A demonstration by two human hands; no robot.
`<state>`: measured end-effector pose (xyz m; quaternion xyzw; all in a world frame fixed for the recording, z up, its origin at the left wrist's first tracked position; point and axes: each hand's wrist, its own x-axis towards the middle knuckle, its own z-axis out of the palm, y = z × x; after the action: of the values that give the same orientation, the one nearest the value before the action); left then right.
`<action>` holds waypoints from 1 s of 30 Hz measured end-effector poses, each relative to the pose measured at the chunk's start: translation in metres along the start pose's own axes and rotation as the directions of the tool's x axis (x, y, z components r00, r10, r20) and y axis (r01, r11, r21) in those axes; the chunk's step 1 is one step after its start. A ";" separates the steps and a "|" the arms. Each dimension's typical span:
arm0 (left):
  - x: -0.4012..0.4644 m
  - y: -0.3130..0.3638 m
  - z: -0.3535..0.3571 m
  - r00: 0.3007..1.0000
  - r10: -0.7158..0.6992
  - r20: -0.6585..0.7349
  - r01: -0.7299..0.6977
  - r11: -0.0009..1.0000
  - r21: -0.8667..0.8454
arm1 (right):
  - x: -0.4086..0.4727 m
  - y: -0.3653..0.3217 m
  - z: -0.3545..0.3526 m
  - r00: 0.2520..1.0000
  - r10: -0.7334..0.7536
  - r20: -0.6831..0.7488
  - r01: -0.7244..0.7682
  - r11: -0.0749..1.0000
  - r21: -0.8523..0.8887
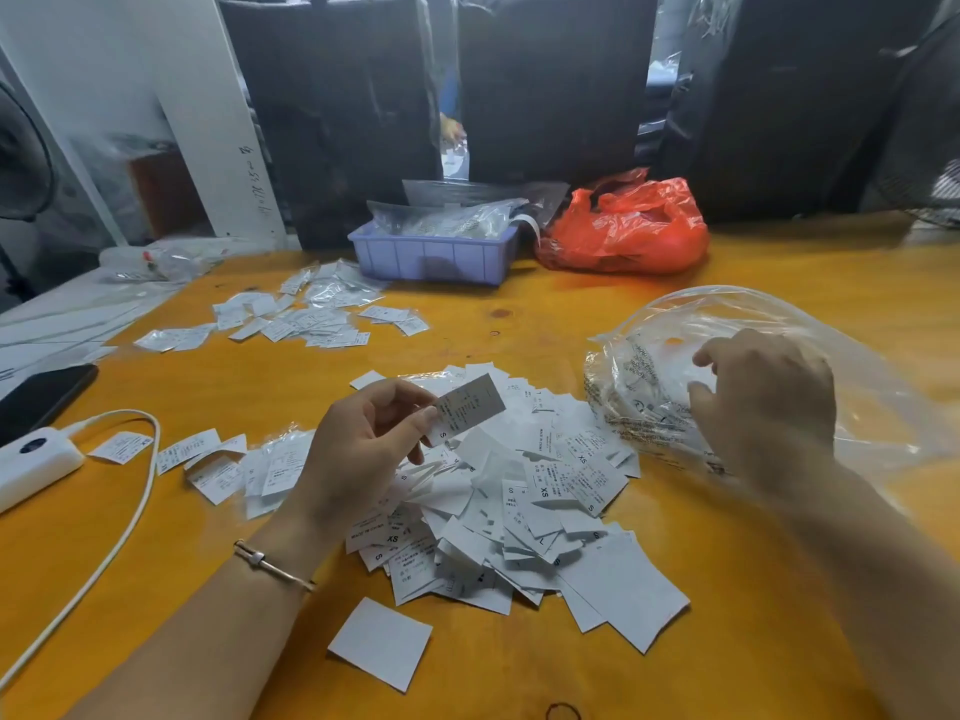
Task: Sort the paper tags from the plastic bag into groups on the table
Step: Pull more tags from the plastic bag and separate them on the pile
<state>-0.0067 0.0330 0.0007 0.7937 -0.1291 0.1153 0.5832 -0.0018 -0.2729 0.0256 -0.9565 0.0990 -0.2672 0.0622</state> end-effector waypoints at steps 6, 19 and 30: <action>0.000 -0.003 0.000 1.000 -0.006 0.015 0.005 0.999 0.031 | 0.006 0.011 0.013 0.972 0.091 0.217 -0.059 0.987 -0.149; -0.002 -0.001 0.006 0.999 -0.033 0.035 0.032 0.998 0.050 | 0.011 0.018 0.015 0.995 0.095 -0.042 -0.085 0.975 0.204; -0.003 0.000 0.008 0.998 -0.053 0.044 0.052 0.998 0.026 | 0.010 0.019 0.012 0.939 0.091 -0.332 0.072 0.892 0.447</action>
<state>-0.0089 0.0255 -0.0029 0.8064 -0.1199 0.0838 0.5730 0.0100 -0.2930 0.0175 -0.8534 0.0482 -0.4457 0.2659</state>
